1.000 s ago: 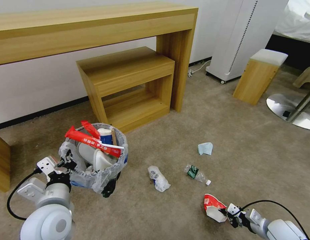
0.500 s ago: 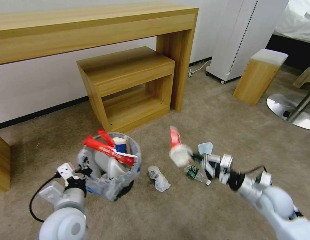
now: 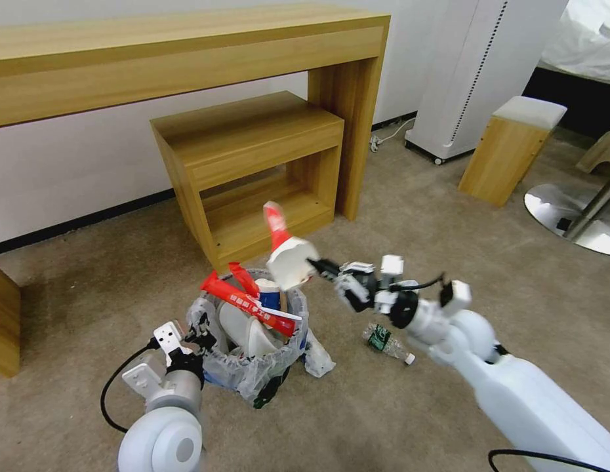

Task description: Pick up the trash bin and place the garbage on the floor into it.

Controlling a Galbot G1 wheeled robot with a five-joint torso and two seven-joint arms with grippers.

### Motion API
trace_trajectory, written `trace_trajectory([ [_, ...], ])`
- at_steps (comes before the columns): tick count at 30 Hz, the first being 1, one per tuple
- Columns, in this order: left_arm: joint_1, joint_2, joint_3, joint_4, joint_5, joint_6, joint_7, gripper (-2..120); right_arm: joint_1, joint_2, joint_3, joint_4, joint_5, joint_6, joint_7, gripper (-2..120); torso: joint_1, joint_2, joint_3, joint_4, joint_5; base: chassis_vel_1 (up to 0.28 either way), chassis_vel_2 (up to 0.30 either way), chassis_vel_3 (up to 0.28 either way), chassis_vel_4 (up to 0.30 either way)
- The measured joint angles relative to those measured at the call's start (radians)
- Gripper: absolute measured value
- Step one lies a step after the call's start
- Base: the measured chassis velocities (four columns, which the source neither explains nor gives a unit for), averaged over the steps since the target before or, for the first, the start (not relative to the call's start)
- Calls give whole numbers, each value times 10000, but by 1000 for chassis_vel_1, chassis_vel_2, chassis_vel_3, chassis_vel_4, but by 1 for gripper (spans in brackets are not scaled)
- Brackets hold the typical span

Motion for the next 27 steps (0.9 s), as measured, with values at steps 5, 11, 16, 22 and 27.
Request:
trace_trajectory([
  [5,-25,-3,6,10,-5,10,-2,3,558,402,-813,-615,-206,107,7,0,0,0,1,0,-1,0,0,0,0],
  [11,-28,36,-76,-38,-71,18,-2,3,1153,1201,-1816,-1223,-352,428,279,0,0,0,-1,1,-2,0,0,0,0],
  [16,-22,47,-85,-54,-87,20,-2,3,1214,1501,-2178,-1433,-452,548,303,0,0,0,-1,-1,-1,0,0,0,0],
  [22,-26,22,-11,-53,-80,25,3,3,1048,1728,-2352,-1703,-963,716,321,0,0,0,-1,0,-1,0,0,0,0],
  [27,-38,20,7,-56,-77,34,7,3,896,1705,-2310,-1851,-1423,809,484,0,0,0,-1,-1,0,0,0,0,0],
])
